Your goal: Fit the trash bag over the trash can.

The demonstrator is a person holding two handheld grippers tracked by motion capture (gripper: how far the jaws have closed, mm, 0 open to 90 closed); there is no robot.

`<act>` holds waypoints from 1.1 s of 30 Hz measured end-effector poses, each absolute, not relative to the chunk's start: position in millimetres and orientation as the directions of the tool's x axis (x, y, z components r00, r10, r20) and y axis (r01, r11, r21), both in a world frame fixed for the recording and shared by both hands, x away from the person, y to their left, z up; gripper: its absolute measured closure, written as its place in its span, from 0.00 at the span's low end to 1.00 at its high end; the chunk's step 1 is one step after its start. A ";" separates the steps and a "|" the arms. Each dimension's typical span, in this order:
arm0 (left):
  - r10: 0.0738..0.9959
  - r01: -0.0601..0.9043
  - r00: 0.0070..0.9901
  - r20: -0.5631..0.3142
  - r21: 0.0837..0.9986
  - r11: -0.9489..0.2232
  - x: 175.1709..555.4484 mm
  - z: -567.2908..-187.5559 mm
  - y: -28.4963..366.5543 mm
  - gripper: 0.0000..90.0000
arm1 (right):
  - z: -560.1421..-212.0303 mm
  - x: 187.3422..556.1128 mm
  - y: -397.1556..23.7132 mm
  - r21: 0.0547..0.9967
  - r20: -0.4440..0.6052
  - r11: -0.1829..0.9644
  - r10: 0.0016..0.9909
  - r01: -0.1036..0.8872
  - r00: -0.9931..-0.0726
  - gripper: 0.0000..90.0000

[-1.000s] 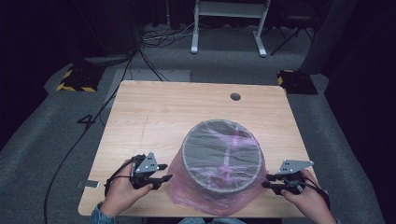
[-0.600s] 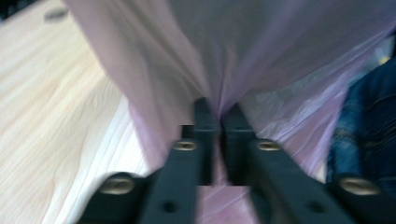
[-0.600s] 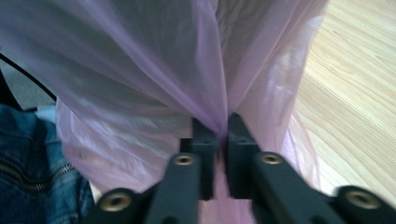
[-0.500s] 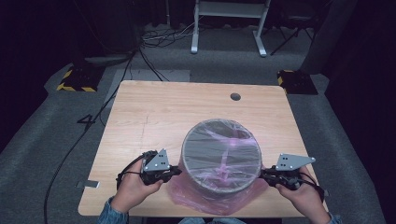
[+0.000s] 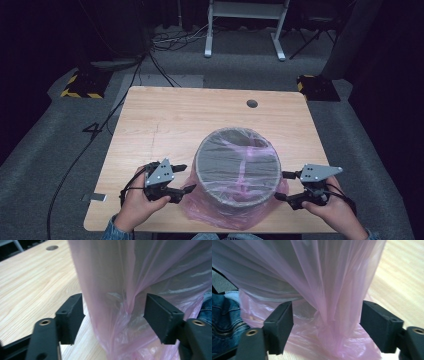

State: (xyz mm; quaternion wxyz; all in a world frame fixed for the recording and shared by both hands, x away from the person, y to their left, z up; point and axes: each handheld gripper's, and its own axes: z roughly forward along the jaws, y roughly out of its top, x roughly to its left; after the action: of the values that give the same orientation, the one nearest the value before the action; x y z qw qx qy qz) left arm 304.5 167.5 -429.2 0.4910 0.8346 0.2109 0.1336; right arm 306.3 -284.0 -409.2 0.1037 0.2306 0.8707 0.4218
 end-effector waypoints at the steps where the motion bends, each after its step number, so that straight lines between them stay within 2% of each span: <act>1: 0.493 0.228 0.870 0.008 0.880 -0.417 303.5 -429.7 171.2 0.33 | -404.5 305.2 -285.8 0.786 0.016 0.534 0.488 0.313 -0.872 0.25; 3: 0.518 0.235 0.855 0.014 0.881 -0.411 303.0 -430.6 179.8 0.32 | -393.6 303.4 -289.4 0.802 0.028 0.510 0.489 0.312 -0.872 0.24; 4: 0.531 0.242 0.847 0.012 0.882 -0.405 302.9 -431.1 183.1 0.32 | -386.0 302.4 -291.7 0.804 0.040 0.509 0.468 0.306 -0.883 0.20; 14: 0.626 0.299 0.779 0.036 0.856 -0.421 304.9 -443.5 198.3 0.31 | -340.4 310.0 -285.2 0.874 0.016 0.415 0.497 0.254 -0.867 0.22; 25: 0.670 0.359 0.742 0.016 0.835 -0.417 307.2 -457.7 209.0 0.30 | -303.4 329.0 -263.4 0.885 -0.029 0.421 0.474 0.197 -0.880 0.22; 33: 0.696 0.397 0.716 0.055 0.788 -0.471 311.5 -469.4 211.2 0.30 | -289.2 340.3 -234.8 0.893 -0.042 0.420 0.438 0.162 -0.898 0.22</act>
State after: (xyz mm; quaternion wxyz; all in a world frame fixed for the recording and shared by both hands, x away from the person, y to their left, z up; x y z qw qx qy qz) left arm 311.5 211.2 -469.4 0.3975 0.8367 0.3265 0.1883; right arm 340.3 -234.8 -289.2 0.1357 0.1804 0.8316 0.5075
